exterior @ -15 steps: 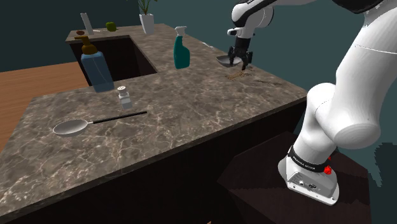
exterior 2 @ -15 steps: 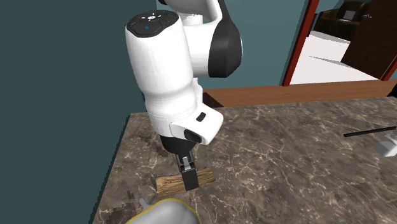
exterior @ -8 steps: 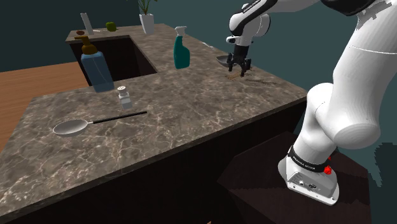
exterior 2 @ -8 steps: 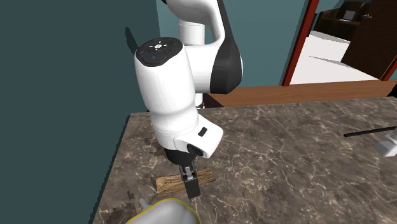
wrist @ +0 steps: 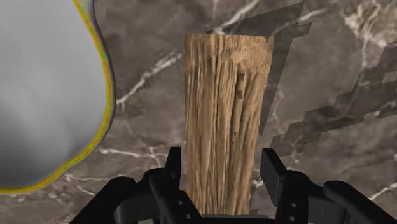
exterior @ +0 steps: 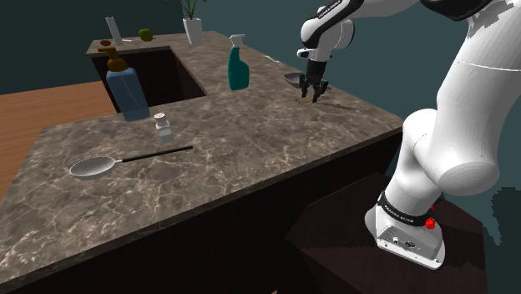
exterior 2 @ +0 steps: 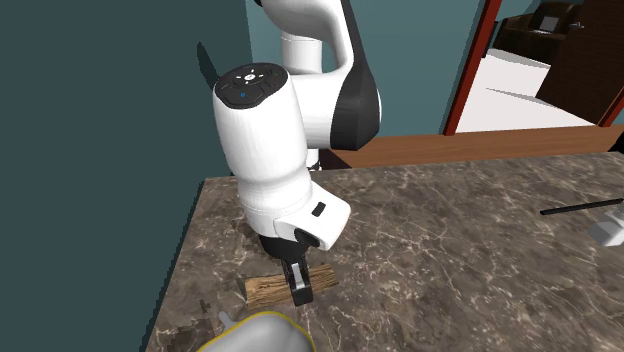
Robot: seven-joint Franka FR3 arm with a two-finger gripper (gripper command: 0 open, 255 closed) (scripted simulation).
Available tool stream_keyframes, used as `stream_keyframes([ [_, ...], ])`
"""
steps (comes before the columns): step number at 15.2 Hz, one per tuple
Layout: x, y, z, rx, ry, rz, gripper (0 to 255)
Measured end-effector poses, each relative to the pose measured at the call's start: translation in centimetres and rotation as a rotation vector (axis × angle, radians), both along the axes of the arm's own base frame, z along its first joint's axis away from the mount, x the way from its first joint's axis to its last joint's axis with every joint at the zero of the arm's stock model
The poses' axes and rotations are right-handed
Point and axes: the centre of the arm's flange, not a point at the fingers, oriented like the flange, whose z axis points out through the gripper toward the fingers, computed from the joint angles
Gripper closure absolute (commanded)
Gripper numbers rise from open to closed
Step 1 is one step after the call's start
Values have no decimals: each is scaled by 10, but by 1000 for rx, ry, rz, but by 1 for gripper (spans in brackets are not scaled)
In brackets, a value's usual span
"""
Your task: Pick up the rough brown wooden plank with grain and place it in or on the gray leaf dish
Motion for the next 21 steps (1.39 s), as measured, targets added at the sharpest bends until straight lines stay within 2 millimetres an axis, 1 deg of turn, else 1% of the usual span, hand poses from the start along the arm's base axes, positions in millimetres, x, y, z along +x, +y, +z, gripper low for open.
stream_keyframes([
  [9,0,0,0,0,0,0,255],
  [10,0,0,2,0,0,0,255],
  [21,0,1,57,0,0,0,255],
])
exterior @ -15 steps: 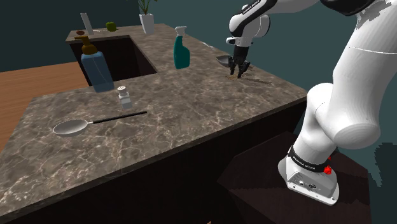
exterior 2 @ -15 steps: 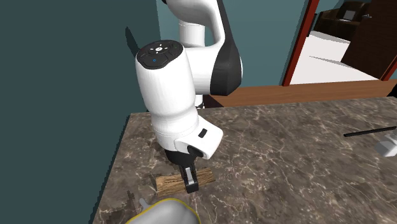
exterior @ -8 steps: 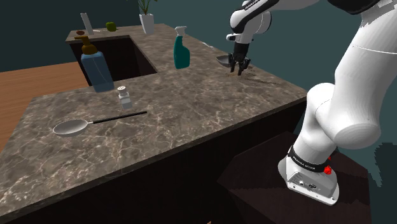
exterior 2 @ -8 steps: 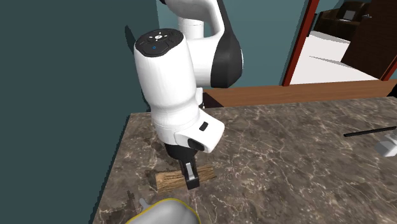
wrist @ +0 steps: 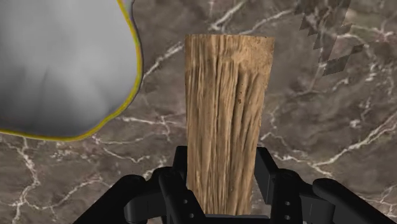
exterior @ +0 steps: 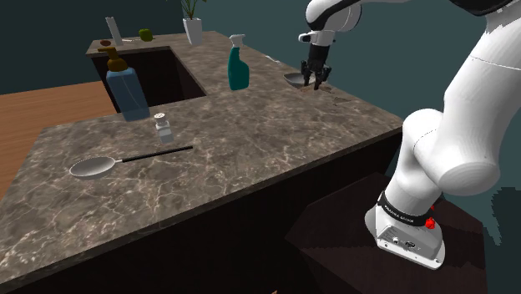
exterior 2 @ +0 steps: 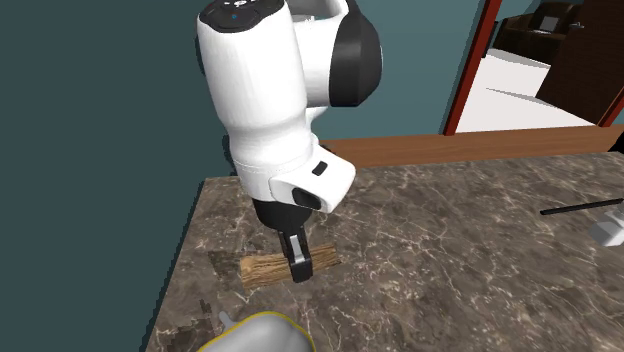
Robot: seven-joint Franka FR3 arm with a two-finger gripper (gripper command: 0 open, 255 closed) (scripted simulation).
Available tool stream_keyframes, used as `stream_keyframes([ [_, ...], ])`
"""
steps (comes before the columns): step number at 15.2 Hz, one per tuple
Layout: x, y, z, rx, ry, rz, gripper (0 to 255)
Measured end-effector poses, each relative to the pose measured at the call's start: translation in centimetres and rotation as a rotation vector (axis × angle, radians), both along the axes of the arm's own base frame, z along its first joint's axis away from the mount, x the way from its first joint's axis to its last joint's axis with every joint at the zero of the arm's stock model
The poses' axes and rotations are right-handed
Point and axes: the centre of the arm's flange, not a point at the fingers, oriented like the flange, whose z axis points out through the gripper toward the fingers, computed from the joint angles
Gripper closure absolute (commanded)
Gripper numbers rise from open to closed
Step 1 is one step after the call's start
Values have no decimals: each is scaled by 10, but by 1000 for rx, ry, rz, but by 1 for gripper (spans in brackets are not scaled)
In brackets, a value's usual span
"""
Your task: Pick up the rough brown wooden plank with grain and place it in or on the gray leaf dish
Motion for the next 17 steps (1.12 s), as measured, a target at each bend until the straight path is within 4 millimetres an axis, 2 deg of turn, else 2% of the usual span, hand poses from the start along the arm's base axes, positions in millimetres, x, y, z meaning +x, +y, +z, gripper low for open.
stream_keyframes([
  [11,0,-2,58,0,0,0,255],
  [13,10,-15,61,-3,3,-5,255],
  [17,46,-47,67,-4,3,-5,255],
])
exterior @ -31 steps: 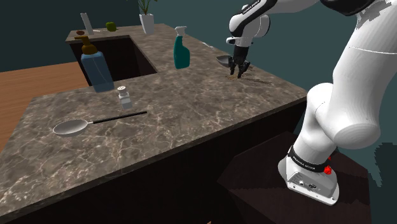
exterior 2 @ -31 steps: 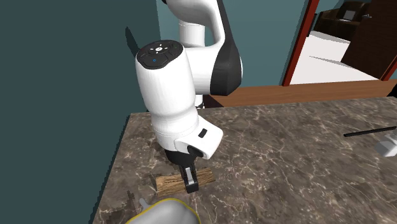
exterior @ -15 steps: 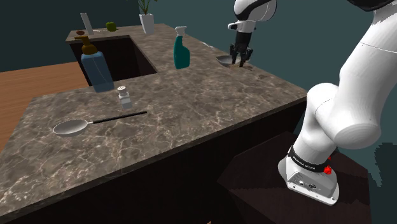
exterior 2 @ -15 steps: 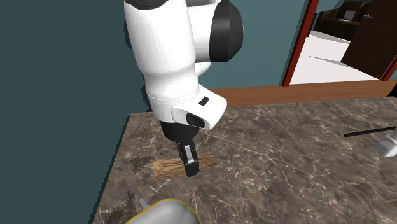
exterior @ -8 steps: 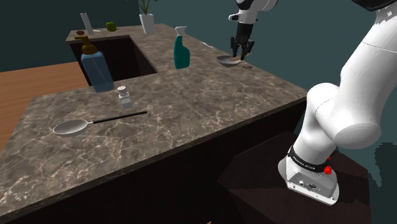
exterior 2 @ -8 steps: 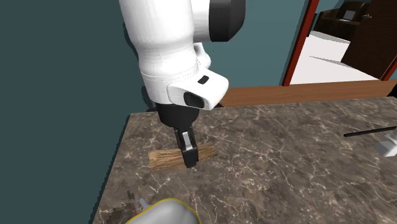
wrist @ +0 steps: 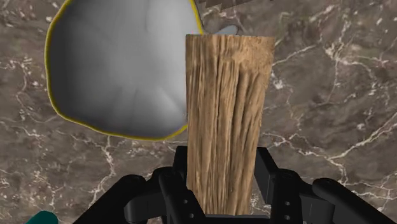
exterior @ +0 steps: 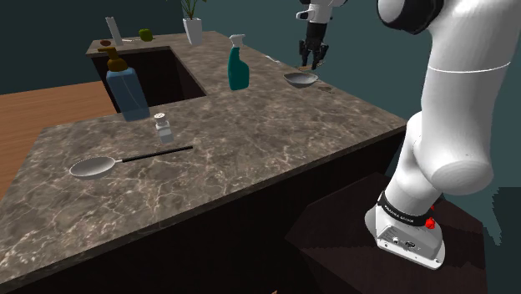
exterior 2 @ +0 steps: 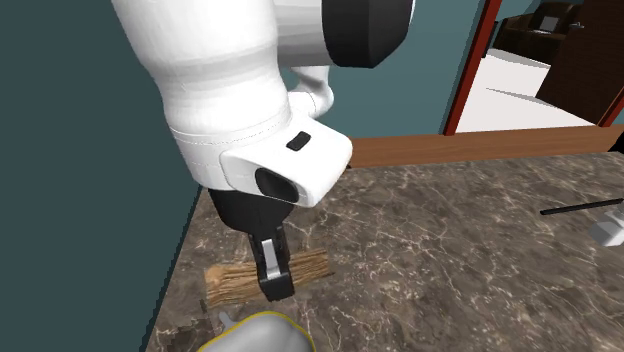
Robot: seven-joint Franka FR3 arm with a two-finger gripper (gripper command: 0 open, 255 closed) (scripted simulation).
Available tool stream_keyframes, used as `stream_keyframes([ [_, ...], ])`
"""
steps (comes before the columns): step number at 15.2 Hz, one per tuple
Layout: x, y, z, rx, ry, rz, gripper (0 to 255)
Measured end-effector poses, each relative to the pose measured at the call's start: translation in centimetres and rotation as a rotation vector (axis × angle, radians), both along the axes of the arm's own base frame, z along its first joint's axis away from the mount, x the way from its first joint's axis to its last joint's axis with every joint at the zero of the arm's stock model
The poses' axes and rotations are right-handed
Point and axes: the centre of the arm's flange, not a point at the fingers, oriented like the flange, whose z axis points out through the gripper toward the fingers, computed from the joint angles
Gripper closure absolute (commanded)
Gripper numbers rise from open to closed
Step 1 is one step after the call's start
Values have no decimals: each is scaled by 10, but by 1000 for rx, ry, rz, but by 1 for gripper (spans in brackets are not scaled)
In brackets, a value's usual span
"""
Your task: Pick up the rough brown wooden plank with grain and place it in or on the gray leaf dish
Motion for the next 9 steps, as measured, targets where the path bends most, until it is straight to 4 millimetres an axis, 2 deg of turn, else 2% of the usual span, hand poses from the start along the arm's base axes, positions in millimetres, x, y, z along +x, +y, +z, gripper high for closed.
stream_keyframes([
  [6,54,-52,2,0,-3,2,255],
  [9,63,-59,-11,4,-2,5,255],
])
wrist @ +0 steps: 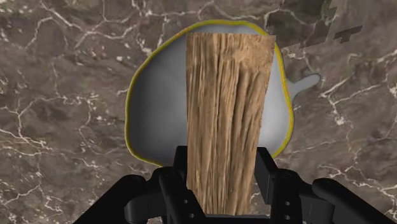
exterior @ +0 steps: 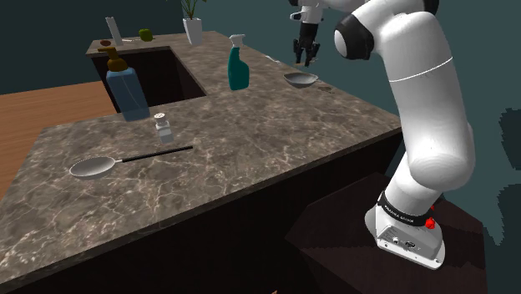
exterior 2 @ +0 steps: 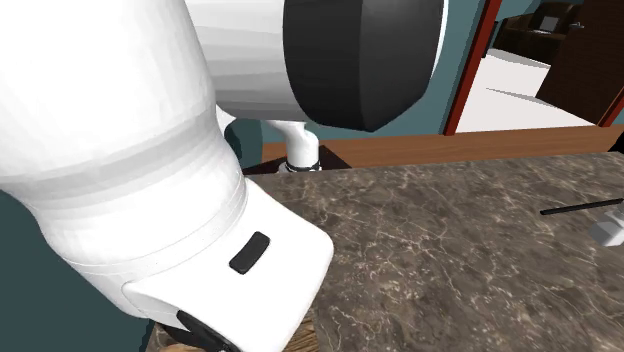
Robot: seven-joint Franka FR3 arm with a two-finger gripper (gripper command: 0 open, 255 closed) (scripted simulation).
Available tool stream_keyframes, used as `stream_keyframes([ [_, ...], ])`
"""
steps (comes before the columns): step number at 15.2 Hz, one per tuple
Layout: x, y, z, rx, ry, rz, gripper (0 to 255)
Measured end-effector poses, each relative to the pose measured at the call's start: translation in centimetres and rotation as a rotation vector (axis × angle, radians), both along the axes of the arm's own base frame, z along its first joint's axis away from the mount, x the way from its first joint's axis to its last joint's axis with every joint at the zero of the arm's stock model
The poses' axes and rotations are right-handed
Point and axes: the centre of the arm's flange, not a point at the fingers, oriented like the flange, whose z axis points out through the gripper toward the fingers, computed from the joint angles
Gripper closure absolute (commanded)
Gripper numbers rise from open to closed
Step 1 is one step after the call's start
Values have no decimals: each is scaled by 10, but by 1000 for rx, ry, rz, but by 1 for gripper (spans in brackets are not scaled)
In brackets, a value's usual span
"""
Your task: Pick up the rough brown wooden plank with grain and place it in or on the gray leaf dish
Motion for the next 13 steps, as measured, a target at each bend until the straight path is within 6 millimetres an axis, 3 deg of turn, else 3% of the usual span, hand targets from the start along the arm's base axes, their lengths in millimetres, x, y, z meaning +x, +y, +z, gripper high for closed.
stream_keyframes([
  [13,1,0,-62,1,0,1,255],
])
